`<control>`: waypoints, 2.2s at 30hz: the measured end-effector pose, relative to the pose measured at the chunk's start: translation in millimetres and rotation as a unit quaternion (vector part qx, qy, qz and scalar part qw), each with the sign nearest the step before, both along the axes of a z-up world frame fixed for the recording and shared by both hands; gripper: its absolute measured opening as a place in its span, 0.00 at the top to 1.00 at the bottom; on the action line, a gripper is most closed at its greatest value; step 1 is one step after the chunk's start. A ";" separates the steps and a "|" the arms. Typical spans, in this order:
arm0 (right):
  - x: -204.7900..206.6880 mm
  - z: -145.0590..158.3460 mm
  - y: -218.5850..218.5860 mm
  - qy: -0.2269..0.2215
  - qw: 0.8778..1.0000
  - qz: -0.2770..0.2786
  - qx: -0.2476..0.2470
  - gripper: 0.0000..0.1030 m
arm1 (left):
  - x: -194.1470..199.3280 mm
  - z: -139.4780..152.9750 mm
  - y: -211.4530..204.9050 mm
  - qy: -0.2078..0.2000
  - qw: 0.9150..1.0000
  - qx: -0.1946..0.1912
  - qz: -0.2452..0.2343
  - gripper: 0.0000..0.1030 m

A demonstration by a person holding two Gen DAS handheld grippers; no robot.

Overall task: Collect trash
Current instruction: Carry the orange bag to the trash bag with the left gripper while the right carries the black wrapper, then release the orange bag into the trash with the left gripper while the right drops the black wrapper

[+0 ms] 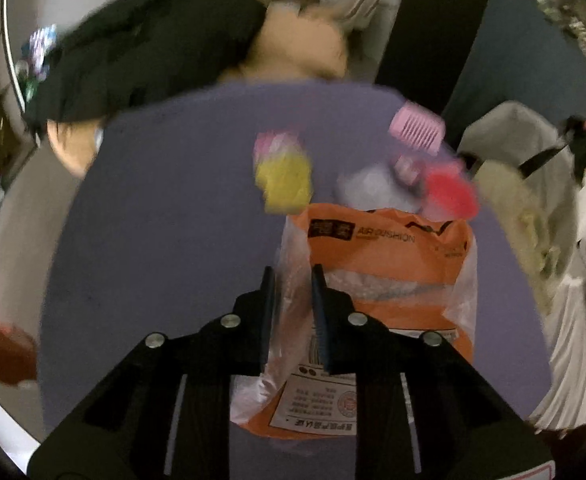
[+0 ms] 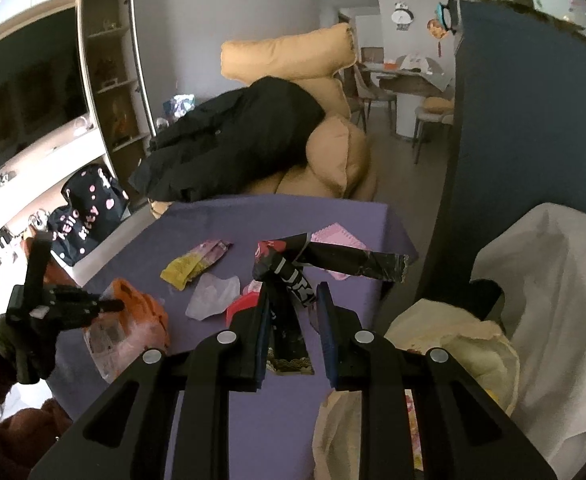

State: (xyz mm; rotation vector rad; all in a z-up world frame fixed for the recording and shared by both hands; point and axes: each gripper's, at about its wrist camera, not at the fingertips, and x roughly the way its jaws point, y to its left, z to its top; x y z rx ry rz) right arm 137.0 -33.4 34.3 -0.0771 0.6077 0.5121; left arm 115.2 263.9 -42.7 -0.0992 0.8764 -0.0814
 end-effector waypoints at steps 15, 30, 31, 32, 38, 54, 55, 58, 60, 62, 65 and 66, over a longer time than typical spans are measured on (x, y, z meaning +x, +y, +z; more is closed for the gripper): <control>-37.5 54.3 -78.7 -0.104 0.993 -0.063 0.004 0.79 | 42.8 131.9 -127.9 -0.146 0.986 -0.010 -0.077 0.81; -57.6 48.0 -156.4 -0.113 0.984 -0.140 0.016 0.79 | 71.2 66.7 -271.2 -0.063 0.974 -0.035 -0.216 0.81; -58.2 46.2 -158.2 -0.113 0.983 -0.142 0.017 0.79 | 72.0 63.0 -274.5 -0.058 0.973 -0.034 -0.219 0.81; -57.8 46.3 -156.2 -0.113 0.983 -0.143 0.016 0.79 | 72.5 57.6 -277.5 -0.052 0.973 -0.031 -0.222 0.81; -53.1 34.7 -160.1 -0.100 0.985 -0.142 0.023 0.79 | 76.4 32.2 -288.7 -0.017 0.970 -0.022 -0.240 0.81; -40.8 16.3 -166.5 -0.072 0.985 -0.155 0.023 0.79 | 107.8 -23.8 -309.8 0.076 0.963 -0.037 -0.254 0.81; -39.6 15.9 -167.1 -0.069 0.985 -0.157 0.024 0.79 | 110.8 -26.6 -311.6 0.078 0.964 -0.036 -0.253 0.81; -36.8 9.7 -168.4 -0.058 0.986 -0.153 0.033 0.79 | 123.8 -35.4 -317.7 0.085 0.965 -0.028 -0.247 0.81; -34.4 4.4 -167.2 -0.050 0.987 -0.151 0.036 0.79 | 133.3 -42.0 -321.3 0.091 0.966 -0.019 -0.243 0.81; -32.6 0.0 -165.9 -0.046 0.987 -0.149 0.040 0.79 | 140.8 -47.0 -322.2 0.090 0.968 -0.006 -0.233 0.81; -29.7 -5.2 -163.1 -0.039 0.988 -0.144 0.049 0.79 | 147.0 -48.0 -316.8 0.072 0.975 0.014 -0.211 0.81; -28.6 -7.2 -161.8 -0.036 0.988 -0.143 0.051 0.79 | 147.7 -47.7 -314.6 0.070 0.976 0.013 -0.208 0.80</control>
